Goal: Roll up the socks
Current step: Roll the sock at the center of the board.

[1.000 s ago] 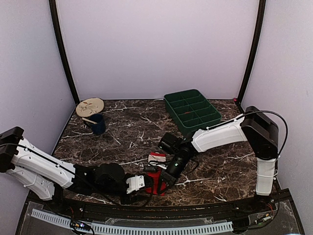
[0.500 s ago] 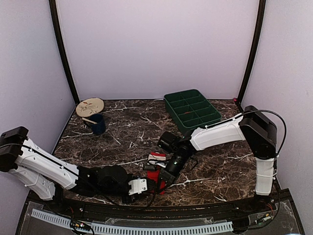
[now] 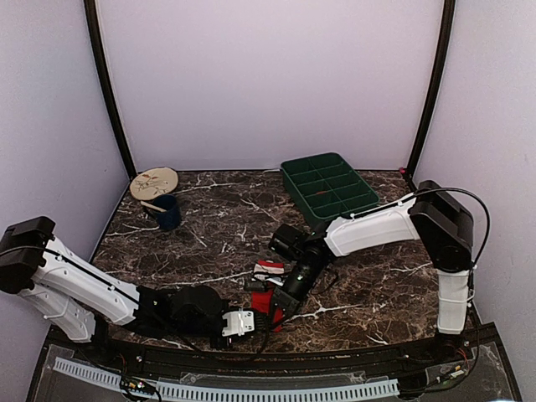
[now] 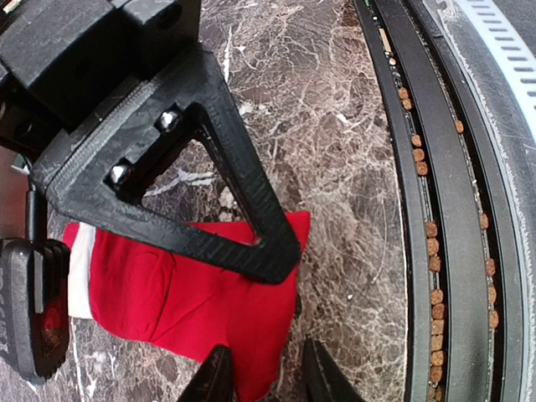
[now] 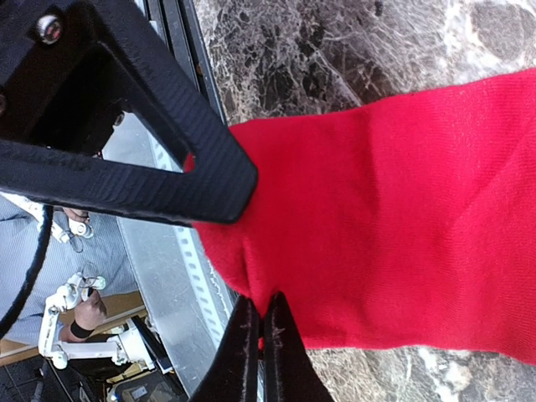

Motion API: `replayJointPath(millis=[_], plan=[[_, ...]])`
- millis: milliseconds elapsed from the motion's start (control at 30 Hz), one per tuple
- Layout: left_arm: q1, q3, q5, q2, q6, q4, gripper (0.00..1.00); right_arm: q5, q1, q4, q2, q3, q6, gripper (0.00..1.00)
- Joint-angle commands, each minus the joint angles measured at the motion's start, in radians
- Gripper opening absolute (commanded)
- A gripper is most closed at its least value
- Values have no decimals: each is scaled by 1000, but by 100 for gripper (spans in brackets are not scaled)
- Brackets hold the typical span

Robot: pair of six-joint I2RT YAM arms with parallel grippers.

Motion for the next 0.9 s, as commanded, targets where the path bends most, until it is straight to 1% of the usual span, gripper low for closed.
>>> replayJointPath(millis=[0, 367, 533, 767, 867], plan=[[-9, 22, -12, 5, 23, 30, 31, -26, -8, -13, 21, 22, -12, 0], [-15, 27, -30, 4, 48, 38, 28, -34, -8, -13, 27, 23, -10, 0], [-19, 29, -32, 18, 59, 39, 19, -36, -8, -13, 29, 25, -9, 0], [-22, 32, -35, 33, 66, 38, 18, -39, -8, -16, 28, 26, -9, 0], [-23, 31, -34, 35, 69, 35, 15, -38, -8, -18, 28, 25, -9, 0]])
